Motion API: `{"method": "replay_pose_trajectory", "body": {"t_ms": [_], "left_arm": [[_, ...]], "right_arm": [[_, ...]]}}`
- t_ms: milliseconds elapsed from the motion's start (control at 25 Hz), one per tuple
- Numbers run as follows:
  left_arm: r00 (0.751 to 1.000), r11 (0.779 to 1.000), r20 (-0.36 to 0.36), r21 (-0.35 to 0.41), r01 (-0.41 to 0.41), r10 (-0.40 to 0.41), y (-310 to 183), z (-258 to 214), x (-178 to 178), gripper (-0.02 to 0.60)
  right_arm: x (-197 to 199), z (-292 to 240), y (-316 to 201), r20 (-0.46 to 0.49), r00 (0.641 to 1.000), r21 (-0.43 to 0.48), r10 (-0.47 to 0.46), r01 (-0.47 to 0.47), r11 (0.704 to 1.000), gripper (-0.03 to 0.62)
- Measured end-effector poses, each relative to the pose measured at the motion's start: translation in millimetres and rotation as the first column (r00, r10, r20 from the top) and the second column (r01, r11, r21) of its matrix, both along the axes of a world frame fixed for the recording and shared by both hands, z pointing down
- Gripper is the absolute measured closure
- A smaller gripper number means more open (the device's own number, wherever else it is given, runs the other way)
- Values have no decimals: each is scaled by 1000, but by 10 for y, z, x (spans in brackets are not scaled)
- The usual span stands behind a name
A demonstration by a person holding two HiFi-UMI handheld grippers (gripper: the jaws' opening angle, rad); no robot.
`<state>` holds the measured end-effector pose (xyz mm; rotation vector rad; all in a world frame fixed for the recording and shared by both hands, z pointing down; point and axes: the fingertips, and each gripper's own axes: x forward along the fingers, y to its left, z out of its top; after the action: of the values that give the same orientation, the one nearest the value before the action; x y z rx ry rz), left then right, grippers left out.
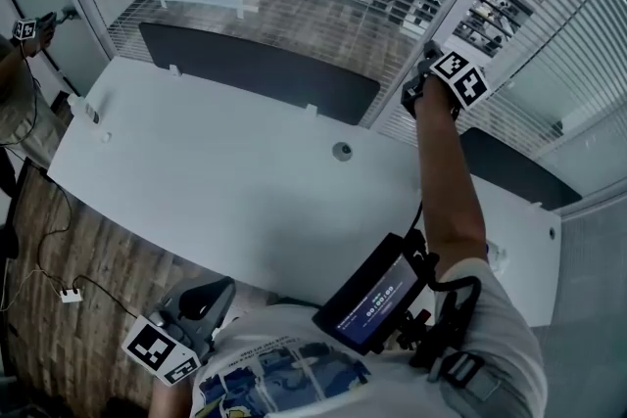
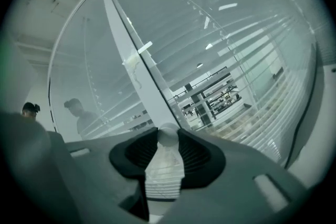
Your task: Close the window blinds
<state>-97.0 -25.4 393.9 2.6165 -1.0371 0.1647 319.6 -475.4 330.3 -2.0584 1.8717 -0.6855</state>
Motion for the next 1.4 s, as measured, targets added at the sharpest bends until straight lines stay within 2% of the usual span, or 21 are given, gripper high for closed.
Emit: {"method": "replay_pose_trajectory", "body": {"t_ms": [120,240,400,520,760,880,1000,1200,1280,1400], "left_arm": [[1000,1000,3,2,-1,1,-16,-25,-8,578],[1000,1000,4,1,-5,5,-32,-40,-4,578],[1000,1000,9,4,-18,18,-50,-33,17,578],[1000,1000,12,5,-29,29,-62,-45,35,578],[998,998,19,-4,-55,55,-105,-62,97,578],[997,998,24,-12,-69,69,-125,-55,123,578],[996,996,28,-14,-86,86,-145,-66,160,578],[993,993,31,-24,-115,115,-167,-53,225,578],[992,992,30,-35,-124,125,-174,-22,250,578],[990,989,33,-53,-138,139,-170,27,313,578]], "right_arm": [[-10,-26,1,-107,994,-38,7,-11,999,468],[-25,-40,-4,-241,971,-82,3,-23,996,468],[-40,-22,-6,-409,912,-130,-16,-41,991,468],[-69,-20,-7,-539,842,-167,-35,-66,984,468],[-169,-119,-30,-770,633,-182,-78,-101,978,470],[-200,-94,-35,-835,539,-199,-107,-116,973,470],[-225,-71,-44,-894,427,-211,-133,-142,967,470],[-210,44,-93,-950,258,-229,-178,-186,955,470],[-214,75,-107,-966,173,-226,-192,-206,952,470],[-206,100,-117,-977,23,-211,-211,-235,949,471]]}}
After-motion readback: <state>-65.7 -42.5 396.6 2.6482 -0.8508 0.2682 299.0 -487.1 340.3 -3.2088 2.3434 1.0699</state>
